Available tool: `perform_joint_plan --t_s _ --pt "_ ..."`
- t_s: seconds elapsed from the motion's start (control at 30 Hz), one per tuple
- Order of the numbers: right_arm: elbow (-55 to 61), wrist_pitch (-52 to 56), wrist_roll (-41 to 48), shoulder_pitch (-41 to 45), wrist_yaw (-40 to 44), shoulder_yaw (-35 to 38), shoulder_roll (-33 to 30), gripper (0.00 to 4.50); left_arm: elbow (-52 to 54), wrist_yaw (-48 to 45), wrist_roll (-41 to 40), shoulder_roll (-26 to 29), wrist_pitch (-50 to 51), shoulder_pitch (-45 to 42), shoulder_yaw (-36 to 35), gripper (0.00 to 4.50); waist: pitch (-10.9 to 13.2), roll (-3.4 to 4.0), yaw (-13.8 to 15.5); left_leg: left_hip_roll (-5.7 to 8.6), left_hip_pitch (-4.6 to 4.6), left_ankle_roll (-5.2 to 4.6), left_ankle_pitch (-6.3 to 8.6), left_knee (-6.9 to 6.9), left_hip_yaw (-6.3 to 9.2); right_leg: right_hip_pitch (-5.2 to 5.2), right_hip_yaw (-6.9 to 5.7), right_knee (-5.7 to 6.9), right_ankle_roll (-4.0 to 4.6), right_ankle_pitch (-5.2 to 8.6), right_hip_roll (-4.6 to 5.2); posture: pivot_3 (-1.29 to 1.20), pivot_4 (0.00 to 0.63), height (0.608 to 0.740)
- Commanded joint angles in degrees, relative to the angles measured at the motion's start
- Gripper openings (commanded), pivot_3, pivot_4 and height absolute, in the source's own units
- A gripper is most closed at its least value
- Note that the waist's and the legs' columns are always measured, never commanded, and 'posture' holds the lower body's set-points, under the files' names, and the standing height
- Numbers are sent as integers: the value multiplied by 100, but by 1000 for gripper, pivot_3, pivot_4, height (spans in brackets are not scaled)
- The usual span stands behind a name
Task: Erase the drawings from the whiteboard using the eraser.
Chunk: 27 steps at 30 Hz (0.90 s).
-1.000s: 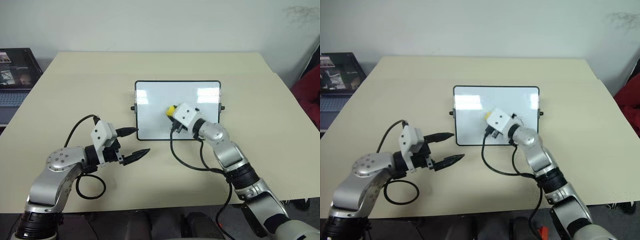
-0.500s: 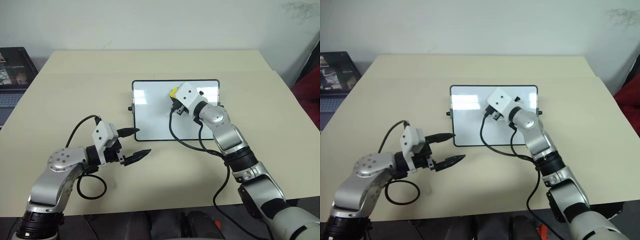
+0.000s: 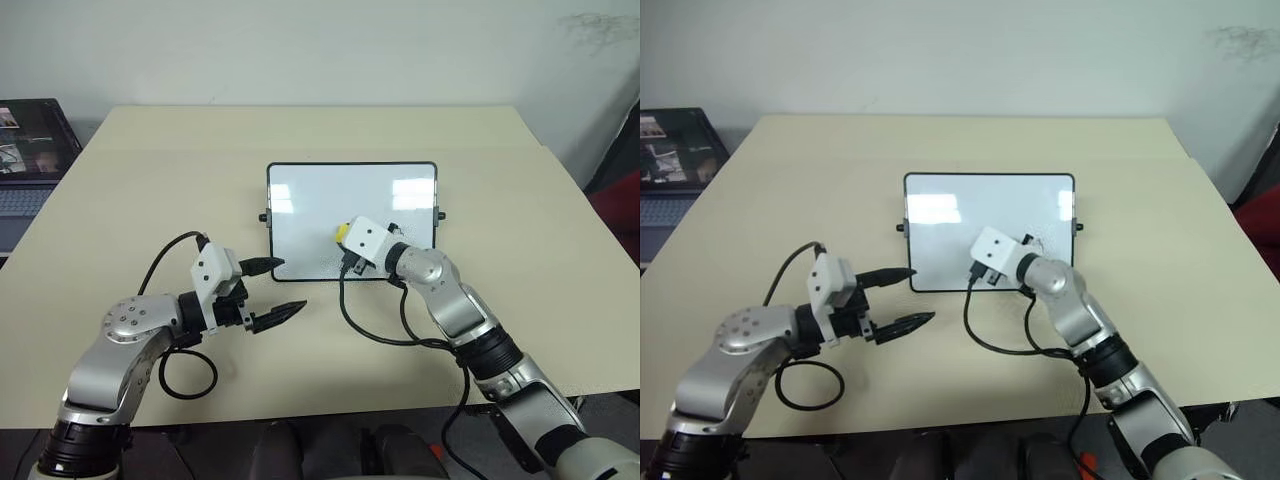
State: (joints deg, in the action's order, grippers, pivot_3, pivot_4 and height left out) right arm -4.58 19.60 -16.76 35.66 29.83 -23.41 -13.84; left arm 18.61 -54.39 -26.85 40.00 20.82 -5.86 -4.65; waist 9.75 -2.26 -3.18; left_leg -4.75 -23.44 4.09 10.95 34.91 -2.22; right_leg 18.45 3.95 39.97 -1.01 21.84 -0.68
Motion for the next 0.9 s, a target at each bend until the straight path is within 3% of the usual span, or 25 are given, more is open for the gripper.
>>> perform_joint_plan --t_s 0.03,0.17,0.37,0.5,0.9 --pt "288 469 20 25 139 141 -63 1300 89 -18 -21 11 -92 -78 -40 4500 2 0 1 0 0 0 0 0 1 -1 0 0 0 0 0 0 150 740" --pt "1126 981 297 525 232 561 73 1300 64 -34 -13 17 -106 -76 -48 4500 10 5 16 0 -35 1 0 -1 1 29 -1 -2 0 0 0 0 150 740" --pt "496 795 272 996 -205 929 25 1300 53 -47 -2 13 -111 -92 -24 4500 8 2 34 -2 -93 10 -5 -5 0 84 -2 -12 1 -1 -3 0 150 740" --pt "16 598 153 734 -214 787 -188 1300 84 -57 -3 42 -115 -44 -55 4500 9 3 73 3 -101 9 -3 -10 -5 79 -1 -43 1 -1 0 0 150 740" --pt "537 1048 20 -245 305 77 -357 1300 92 -26 -8 49 -105 -37 -72 4500 6 0 31 3 -65 6 -3 -3 0 61 1 -2 0 -2 -1 0 150 740"
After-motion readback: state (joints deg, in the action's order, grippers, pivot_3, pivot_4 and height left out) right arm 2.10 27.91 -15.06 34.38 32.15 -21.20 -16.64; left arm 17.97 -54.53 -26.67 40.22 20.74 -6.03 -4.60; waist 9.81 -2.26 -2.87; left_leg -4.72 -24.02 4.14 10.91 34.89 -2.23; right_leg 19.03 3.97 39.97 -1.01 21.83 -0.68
